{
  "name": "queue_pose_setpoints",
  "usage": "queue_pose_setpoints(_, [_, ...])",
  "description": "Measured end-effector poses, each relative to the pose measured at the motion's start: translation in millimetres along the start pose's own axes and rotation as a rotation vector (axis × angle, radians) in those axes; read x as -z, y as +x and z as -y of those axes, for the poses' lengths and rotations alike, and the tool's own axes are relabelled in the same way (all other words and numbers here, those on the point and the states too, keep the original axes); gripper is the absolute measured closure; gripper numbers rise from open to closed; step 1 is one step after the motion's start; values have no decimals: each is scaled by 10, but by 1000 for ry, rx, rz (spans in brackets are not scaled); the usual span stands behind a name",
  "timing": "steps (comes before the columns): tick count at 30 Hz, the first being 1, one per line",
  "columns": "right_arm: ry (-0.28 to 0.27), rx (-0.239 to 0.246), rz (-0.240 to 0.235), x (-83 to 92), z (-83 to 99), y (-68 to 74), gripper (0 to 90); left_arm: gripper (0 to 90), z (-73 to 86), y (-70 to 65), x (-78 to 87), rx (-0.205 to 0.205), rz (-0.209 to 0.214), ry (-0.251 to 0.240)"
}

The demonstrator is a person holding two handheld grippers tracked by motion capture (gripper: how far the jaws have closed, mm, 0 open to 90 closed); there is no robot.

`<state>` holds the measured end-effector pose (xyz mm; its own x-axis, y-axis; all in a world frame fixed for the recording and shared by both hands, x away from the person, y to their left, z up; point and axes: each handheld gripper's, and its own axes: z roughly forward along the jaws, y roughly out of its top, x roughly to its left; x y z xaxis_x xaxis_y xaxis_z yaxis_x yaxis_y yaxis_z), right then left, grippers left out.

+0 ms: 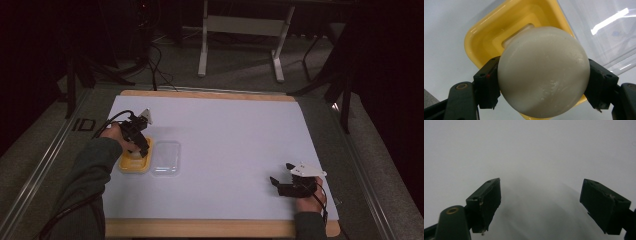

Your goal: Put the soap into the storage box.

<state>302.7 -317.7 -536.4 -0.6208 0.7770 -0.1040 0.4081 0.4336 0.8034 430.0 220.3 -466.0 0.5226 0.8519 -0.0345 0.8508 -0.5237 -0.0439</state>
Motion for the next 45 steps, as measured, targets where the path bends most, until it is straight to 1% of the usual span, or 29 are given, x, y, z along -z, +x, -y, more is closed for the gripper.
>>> queue_pose_setpoints(3, [0,0,0,0,0,0,169,261,6,3,-24,-8,4,9])
queue_pose_setpoints(9, [0,2,0,-1,-1,0,168,260,10,14,-67,-2,16,5])
queue_pose_setpoints(11, [0,2,0,-1,0,0,168,259,17,30,-83,9,23,5])
queue_pose_setpoints(12, [0,1,0,0,0,0,168,257,28,36,-83,-3,13,-3])
queue_pose_setpoints(13, [0,1,0,0,0,0,169,231,36,46,-77,0,21,-19])
queue_pose_setpoints(14, [0,2,0,-1,-1,0,169,183,42,55,-60,7,18,-34])
queue_pose_setpoints(15, [0,2,-1,-3,-1,1,169,157,51,61,-41,11,15,-45])
queue_pose_setpoints(16, [2,3,0,-4,-1,2,169,158,59,67,-25,9,19,-52])
queue_pose_setpoints(17, [4,4,0,-6,-2,3,169,158,67,69,-9,1,13,-55])
queue_pose_setpoints(18, [4,5,0,-6,-2,3,169,155,72,68,0,5,8,-59])
queue_pose_setpoints(21, [4,4,1,-6,-2,4,169,156,85,69,21,-3,10,-69])
queue_pose_setpoints(22, [3,4,1,-5,-2,3,169,157,93,62,34,-9,0,-72])
queue_pose_setpoints(26, [3,4,1,-5,-2,3,169,157,101,51,46,-17,-8,-82])
queue_pose_setpoints(31, [3,3,1,-4,-2,3,169,157,102,41,60,-25,-9,-88])
queue_pose_setpoints(33, [3,4,1,-4,-2,3,169,157,106,26,77,-33,-17,-98])
queue_pose_setpoints(37, [3,3,1,-4,-2,3,169,158,113,3,102,-38,-13,-114])
queue_pose_setpoints(38, [2,4,1,-4,-2,3,169,159,115,-15,123,-52,-22,-119])
queue_pose_setpoints(39, [2,4,1,-4,-2,3,169,160,115,-15,123,-52,-22,-119])
queue_pose_setpoints(40, [3,4,1,-4,-2,3,169,160,114,-33,145,-61,-29,-124])
queue_pose_setpoints(44, [2,3,1,-4,-1,2,169,161,105,-86,189,-80,-39,-152])
queue_pose_setpoints(45, [2,3,1,-4,-1,2,169,162,105,-86,189,-80,-39,-152])
